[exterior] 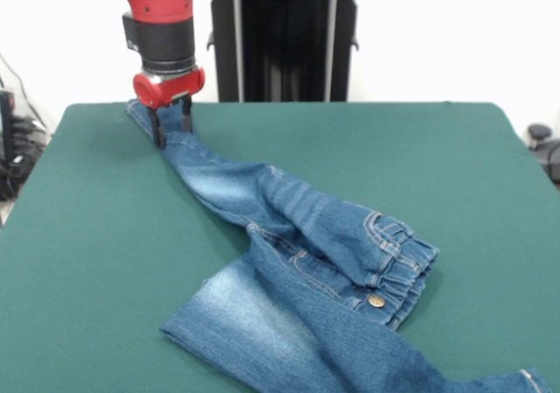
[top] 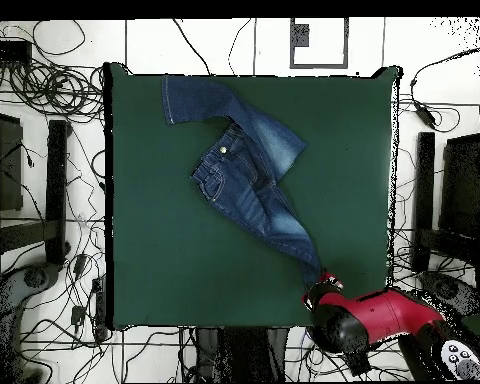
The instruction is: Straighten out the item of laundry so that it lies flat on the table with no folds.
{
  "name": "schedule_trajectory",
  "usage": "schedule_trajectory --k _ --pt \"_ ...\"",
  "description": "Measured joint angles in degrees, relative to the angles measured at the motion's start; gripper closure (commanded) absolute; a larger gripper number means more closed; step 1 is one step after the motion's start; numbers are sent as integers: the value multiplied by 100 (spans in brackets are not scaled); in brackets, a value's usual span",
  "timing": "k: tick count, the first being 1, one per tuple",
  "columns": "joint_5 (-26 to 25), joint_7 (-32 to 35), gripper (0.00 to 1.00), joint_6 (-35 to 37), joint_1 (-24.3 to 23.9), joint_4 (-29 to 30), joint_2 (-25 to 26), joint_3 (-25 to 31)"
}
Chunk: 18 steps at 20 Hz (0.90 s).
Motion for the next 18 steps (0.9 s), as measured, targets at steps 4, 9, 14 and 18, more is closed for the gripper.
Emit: schedule_trajectory --k 4,9,14,18 --pt "0 0 0 0 25 -7 -1 -18" --pt "0 0 100 -1 76 -13 0 -56" --pt "1 0 100 0 275 -53 -8 -194" --pt "2 0 100 -52 398 -87 -6 -320"
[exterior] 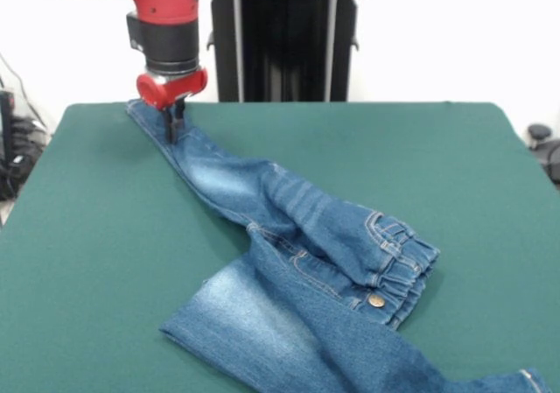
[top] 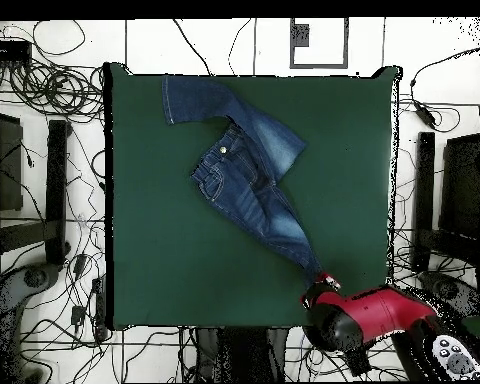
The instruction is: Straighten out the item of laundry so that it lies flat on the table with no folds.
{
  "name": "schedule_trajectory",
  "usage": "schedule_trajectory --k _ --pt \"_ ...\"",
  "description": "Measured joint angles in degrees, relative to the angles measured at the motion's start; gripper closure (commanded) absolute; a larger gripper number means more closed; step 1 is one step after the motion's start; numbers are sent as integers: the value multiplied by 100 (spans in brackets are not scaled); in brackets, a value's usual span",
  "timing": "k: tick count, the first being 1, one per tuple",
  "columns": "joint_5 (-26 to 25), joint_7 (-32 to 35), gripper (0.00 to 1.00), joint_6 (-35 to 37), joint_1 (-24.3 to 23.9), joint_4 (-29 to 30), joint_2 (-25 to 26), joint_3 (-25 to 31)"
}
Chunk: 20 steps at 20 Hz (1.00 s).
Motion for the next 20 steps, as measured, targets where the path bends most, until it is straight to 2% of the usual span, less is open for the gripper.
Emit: schedule_trajectory --k 8,16,20 --pt "0 0 100 -49 479 -14 -73 -331" --pt "4 1 100 -242 1411 -12 -104 -930" --pt "20 1 100 -405 1636 -12 -101 -1149"
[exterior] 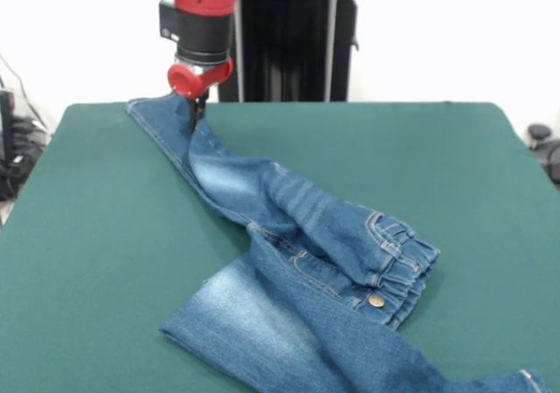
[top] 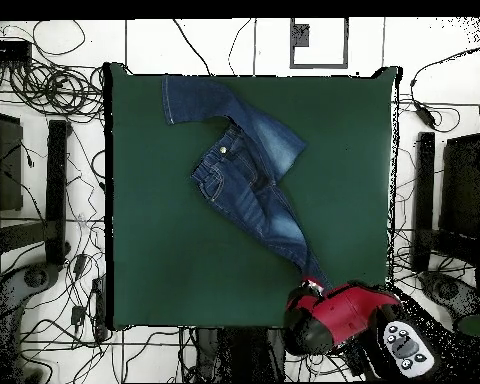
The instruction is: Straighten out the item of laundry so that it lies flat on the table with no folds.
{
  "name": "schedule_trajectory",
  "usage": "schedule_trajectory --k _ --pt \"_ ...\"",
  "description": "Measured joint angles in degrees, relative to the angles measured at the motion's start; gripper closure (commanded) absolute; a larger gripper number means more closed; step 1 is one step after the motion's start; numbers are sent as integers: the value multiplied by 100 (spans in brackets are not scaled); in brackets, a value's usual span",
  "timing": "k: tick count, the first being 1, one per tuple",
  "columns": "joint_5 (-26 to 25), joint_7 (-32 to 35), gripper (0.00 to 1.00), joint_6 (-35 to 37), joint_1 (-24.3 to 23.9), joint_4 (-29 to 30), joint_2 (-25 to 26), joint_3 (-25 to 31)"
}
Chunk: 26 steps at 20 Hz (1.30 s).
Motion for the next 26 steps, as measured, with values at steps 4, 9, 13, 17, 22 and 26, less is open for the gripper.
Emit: schedule_trajectory --k 4,9,13,17,22,26 --pt "50 0 100 -236 145 -1 2 -257" --pt "91 0 100 -470 240 -15 55 -536" --pt "103 0 100 -656 363 -24 136 -751" --pt "131 0 100 -902 637 -72 306 -1032" --pt "266 0 100 -1272 1161 -149 593 -1440" --pt "640 0 100 -1775 1862 -255 959 -2022"
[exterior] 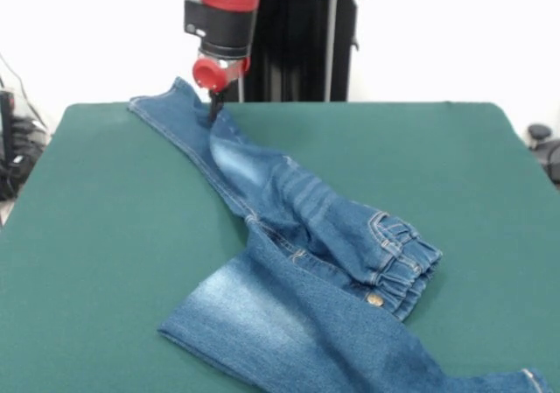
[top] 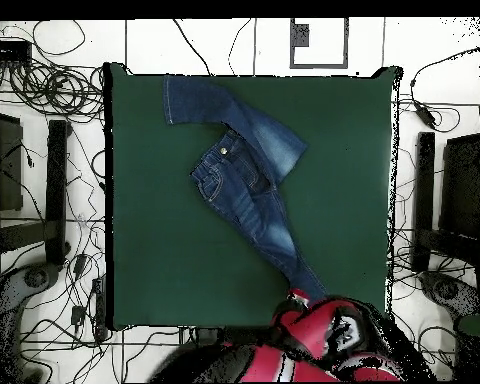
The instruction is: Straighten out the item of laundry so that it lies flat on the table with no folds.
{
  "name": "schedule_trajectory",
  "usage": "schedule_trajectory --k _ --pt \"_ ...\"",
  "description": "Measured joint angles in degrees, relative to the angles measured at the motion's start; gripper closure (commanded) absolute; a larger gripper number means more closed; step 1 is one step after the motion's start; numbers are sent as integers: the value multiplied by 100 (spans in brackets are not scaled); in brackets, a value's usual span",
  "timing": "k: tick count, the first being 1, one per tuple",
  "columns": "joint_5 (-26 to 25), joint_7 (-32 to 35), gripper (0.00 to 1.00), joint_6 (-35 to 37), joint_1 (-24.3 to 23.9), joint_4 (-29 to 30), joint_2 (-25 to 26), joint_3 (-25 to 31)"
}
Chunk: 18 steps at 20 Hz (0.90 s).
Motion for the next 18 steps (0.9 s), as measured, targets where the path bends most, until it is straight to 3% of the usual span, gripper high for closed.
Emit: schedule_trajectory --k 6,18 --pt "771 0 100 -843 817 -61 531 -826" --pt "964 0 100 -1228 732 -189 799 -1258"
